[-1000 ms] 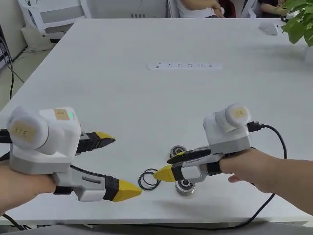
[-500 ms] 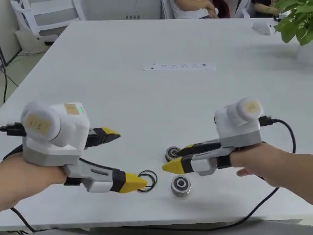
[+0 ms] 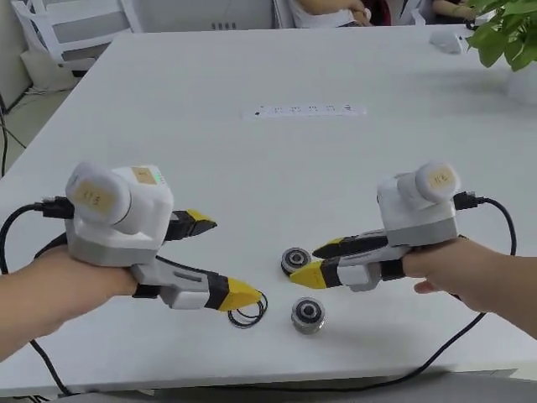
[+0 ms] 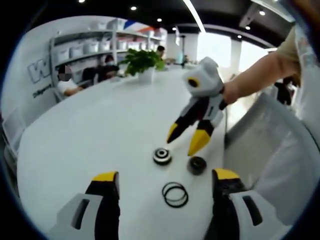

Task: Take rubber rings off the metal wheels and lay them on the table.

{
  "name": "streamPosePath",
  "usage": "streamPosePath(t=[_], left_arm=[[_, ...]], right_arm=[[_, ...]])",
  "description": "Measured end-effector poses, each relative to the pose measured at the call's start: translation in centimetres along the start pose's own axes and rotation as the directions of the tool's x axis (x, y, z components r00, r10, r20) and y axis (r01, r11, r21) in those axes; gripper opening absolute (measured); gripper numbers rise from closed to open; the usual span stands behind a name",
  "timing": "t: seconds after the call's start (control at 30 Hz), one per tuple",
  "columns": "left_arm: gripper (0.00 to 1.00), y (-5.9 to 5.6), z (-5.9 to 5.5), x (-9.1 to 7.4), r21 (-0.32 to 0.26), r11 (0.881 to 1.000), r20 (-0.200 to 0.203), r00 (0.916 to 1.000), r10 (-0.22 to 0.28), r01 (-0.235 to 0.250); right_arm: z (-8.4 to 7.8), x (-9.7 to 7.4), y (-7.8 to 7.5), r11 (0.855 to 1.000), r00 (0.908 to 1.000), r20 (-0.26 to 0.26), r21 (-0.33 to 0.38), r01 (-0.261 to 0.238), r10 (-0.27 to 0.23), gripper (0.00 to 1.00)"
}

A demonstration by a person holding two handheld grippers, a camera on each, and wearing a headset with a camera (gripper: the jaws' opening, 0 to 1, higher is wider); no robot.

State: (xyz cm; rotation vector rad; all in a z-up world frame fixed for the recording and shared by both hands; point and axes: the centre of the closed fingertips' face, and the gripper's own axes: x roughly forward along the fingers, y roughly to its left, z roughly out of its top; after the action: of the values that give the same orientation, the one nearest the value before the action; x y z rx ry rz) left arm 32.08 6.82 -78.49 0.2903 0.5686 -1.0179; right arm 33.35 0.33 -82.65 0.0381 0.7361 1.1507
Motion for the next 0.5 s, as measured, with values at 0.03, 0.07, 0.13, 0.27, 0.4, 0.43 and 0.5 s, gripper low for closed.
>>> streamPosePath(t=[0.03, 0.07, 0.13, 0.27, 0.4, 0.43, 0.5], left_arm=[[0.76, 0.0, 0.0, 0.1, 0.001, 1.0, -0.002, 1.0, -0.001, 0.001], [0.75, 0.1, 0.0, 0.3, 0.002, 1.0, -0.003, 1.0, -0.001, 0.001], [0.74, 0.2, 0.0, 0.6, 0.005, 1.0, -0.008, 1.0, -0.004, 0.004], [0.72, 0.4, -0.1, 1.3, 0.008, 1.0, -0.015, 0.9999, -0.003, 0.004], [0.7, 0.8, -0.4, 1.9, 0.018, 1.0, -0.022, 0.9998, 0.0, 0.001], [0.7, 0.8, -0.3, 2.1, 0.016, 1.0, -0.021, 0.9998, -0.001, 0.001], [0.68, 0.8, -0.3, 2.4, 0.016, 1.0, -0.022, 0.9998, -0.001, 0.002]], right_arm=[[-0.1, 0.0, -0.2, 1.0, 1.0, -0.002, -0.005, 0.005, -0.005, 0.42], [-0.2, 0.0, -0.4, 1.0, 1.0, -0.004, -0.009, 0.008, -0.008, 0.42], [-0.3, -0.1, -0.6, 1.0, 0.9998, -0.007, -0.017, 0.017, -0.017, 0.41], [-0.6, -0.2, -1.3, 0.999, 0.9995, -0.009, -0.026, 0.03, -0.031, 0.39], [-0.9, -0.1, -1.9, 0.998, 0.9988, -0.016, -0.034, 0.047, -0.047, 0.37], [-1.0, -0.1, -1.9, 0.998, 0.9987, -0.016, -0.036, 0.048, -0.049, 0.36], [-1.1, -0.1, -2.0, 0.998, 0.9985, -0.017, -0.036, 0.052, -0.053, 0.35]])
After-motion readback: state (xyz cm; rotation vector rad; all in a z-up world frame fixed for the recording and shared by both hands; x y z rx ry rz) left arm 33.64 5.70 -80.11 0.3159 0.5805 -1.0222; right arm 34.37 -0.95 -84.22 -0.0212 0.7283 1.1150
